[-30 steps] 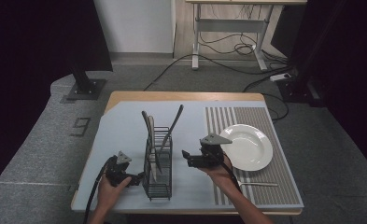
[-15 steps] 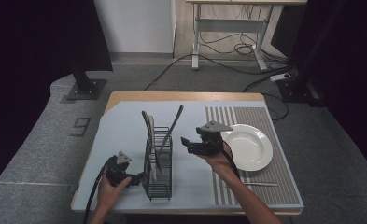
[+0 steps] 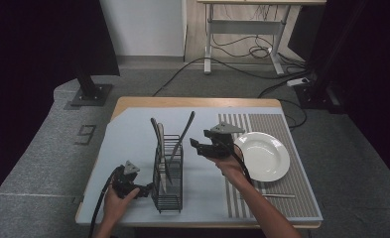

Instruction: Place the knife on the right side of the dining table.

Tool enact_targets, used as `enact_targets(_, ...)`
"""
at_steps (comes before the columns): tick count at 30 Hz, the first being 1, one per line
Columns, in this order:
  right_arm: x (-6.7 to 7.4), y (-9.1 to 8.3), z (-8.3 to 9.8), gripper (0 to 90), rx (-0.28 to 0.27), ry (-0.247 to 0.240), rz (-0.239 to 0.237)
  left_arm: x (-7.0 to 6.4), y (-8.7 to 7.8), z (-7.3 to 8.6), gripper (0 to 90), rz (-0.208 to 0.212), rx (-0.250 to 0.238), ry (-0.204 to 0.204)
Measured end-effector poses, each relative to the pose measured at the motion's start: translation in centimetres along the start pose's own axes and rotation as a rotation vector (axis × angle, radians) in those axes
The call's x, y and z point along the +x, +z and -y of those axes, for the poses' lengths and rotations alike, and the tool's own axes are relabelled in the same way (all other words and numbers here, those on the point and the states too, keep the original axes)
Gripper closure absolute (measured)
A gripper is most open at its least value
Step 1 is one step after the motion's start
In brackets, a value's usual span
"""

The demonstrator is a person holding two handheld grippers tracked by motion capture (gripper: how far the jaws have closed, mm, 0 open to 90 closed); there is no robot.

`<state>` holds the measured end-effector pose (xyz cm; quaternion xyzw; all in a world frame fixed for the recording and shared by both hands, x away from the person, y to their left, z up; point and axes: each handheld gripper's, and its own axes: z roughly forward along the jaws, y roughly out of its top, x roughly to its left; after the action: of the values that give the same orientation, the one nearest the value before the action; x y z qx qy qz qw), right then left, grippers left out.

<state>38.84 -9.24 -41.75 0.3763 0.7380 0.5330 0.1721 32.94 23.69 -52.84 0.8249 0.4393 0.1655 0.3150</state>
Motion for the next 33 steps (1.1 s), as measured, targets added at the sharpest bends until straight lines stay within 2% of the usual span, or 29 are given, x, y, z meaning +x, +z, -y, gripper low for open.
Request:
enact_targets(9, 0.0, 1.3, -1.6, 42.0, -0.016, 0.002, -0.016, 0.0, 0.0, 0.0, 0.7, -0.001, -0.001, 0.0)
enact_targets(15, -0.1, 2.1, -2.5, 44.4, -0.032, 0.029, -0.027, 0.0, 0.0, 0.0, 0.7, 0.0, -0.001, 0.0)
enact_targets(20, 0.1, 2.8, -3.2, 48.2, -0.042, 0.031, -0.033, 0.0, 0.0, 0.0, 0.7, 0.0, -0.002, 0.0)
enact_targets(25, 0.2, 3.2, -3.6, 56.8, -0.056, 0.034, -0.041, 0.0, 0.0, 0.0, 0.7, 0.0, -0.001, 0.0)
enact_targets(28, 0.2, 3.4, -3.6, 66.7, -0.058, 0.031, -0.046, 0.0, 0.0, 0.0, 0.7, 0.0, -0.001, 0.0)
enact_targets(30, 0.2, 3.4, -3.6, 71.7, -0.058, 0.025, -0.033, 0.0, 0.0, 0.0, 0.7, 0.0, -0.001, 0.0)
enact_targets(33, -0.1, 3.3, -3.7, 74.3, -0.06, 0.055, -0.069, 0.0, 0.0, 0.0, 0.6, 0.001, -0.001, -0.001)
